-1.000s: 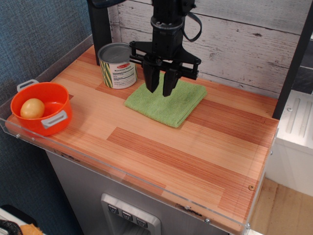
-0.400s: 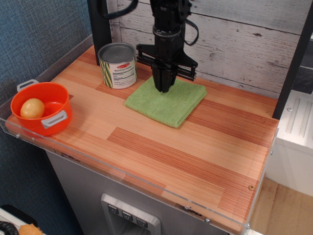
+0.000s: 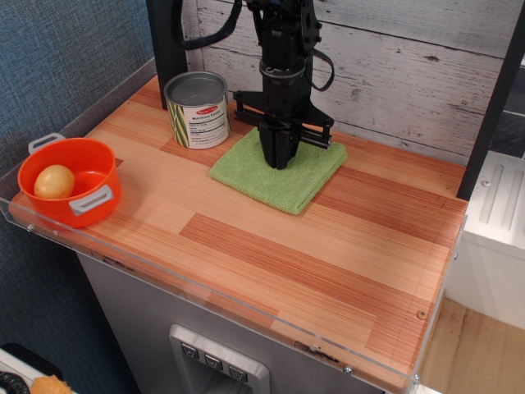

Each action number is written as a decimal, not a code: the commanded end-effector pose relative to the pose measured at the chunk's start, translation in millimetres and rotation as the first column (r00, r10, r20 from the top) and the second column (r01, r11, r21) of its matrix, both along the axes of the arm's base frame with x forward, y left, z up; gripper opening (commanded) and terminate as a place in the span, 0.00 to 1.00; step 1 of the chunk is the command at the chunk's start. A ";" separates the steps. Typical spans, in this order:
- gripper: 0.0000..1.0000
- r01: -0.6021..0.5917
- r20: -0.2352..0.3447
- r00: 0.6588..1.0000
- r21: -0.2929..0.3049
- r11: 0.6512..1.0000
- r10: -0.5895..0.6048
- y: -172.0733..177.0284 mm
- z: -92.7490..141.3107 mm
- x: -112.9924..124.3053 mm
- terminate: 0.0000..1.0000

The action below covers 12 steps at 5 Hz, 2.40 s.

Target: Move the green towel to the front right corner of the table

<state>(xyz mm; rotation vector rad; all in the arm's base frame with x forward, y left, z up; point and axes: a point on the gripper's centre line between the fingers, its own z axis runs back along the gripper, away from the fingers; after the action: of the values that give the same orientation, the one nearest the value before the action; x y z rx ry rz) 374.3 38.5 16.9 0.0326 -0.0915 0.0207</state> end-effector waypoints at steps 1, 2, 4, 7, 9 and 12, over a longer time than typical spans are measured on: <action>0.00 0.016 0.024 1.000 -0.025 1.000 -0.015 -15.3 11.9 -7.4 0.00; 0.00 0.044 0.007 0.999 -0.014 0.999 -0.044 -34.9 10.3 -14.7 0.00; 0.00 0.054 -0.034 0.998 -0.035 0.998 -0.055 -72.2 7.0 -32.3 0.00; 0.00 -0.050 -0.068 0.997 -0.078 0.996 0.044 -123.5 7.5 -52.8 0.00; 0.00 -0.034 -0.058 0.998 -0.079 0.996 0.029 -147.2 7.5 -61.8 0.00; 0.00 -0.072 -0.056 0.996 -0.088 0.994 0.067 -147.1 8.8 -61.8 0.00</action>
<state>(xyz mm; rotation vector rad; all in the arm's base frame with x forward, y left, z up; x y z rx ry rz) 307.5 -108.7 9.1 -0.0378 0.0024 0.0875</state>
